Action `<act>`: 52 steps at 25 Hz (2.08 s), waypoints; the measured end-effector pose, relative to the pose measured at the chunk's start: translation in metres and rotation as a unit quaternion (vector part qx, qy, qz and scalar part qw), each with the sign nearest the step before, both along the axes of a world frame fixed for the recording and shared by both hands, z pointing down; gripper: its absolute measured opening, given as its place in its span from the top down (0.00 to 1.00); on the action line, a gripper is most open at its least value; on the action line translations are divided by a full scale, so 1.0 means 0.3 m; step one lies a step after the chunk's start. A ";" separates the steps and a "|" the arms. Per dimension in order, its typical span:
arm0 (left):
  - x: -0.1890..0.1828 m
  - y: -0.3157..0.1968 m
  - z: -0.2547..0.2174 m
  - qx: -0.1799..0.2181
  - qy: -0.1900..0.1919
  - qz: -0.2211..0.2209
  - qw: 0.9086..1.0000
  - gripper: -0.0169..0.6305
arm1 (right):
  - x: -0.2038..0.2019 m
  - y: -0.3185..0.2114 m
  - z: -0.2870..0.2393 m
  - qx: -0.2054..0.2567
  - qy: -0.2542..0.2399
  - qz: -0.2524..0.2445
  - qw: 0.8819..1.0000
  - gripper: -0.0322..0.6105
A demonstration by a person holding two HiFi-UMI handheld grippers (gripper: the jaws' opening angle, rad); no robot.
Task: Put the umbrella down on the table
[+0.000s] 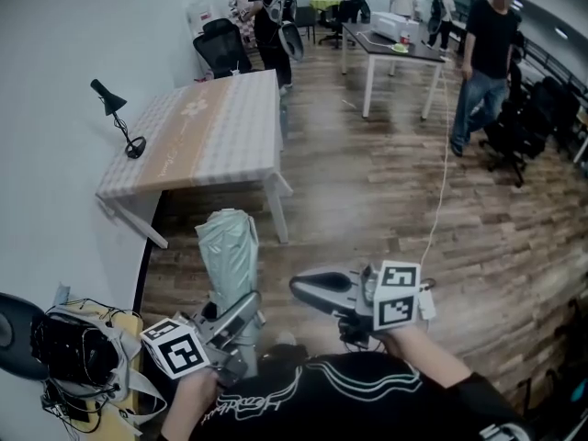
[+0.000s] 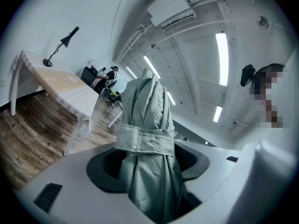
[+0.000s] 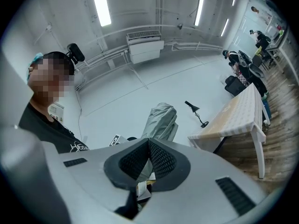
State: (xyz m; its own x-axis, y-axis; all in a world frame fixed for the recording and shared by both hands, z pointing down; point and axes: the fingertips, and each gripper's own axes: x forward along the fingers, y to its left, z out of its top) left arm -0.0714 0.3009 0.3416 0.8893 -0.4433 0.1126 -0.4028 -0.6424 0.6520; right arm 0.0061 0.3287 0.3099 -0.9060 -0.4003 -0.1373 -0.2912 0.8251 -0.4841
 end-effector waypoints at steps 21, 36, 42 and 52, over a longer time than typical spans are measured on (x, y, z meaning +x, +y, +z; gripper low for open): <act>0.058 -0.543 0.116 -0.038 -0.005 0.034 0.999 0.56 | 0.057 -0.515 0.107 -0.049 0.017 0.040 0.998 0.93; 0.031 -1.190 0.206 -0.083 -0.014 0.040 0.996 0.56 | 0.042 -1.179 0.158 -0.094 0.032 0.046 0.994 0.93; -0.022 -1.428 0.217 -0.082 -0.013 0.024 0.996 0.56 | 0.031 -1.406 0.193 -0.104 0.023 0.048 0.993 0.93; -0.082 -1.599 0.215 -0.076 -0.007 0.001 0.997 0.56 | 0.016 -1.553 0.193 -0.099 0.038 0.054 0.993 0.93</act>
State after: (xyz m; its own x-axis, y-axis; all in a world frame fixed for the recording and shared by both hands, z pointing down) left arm -0.0960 -0.1787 0.4060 0.8880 -0.4189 0.1897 -0.4110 -0.5379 0.7360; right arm 0.0110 -0.1371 0.3677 -0.8614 -0.5075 0.0201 -0.4136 0.6780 -0.6076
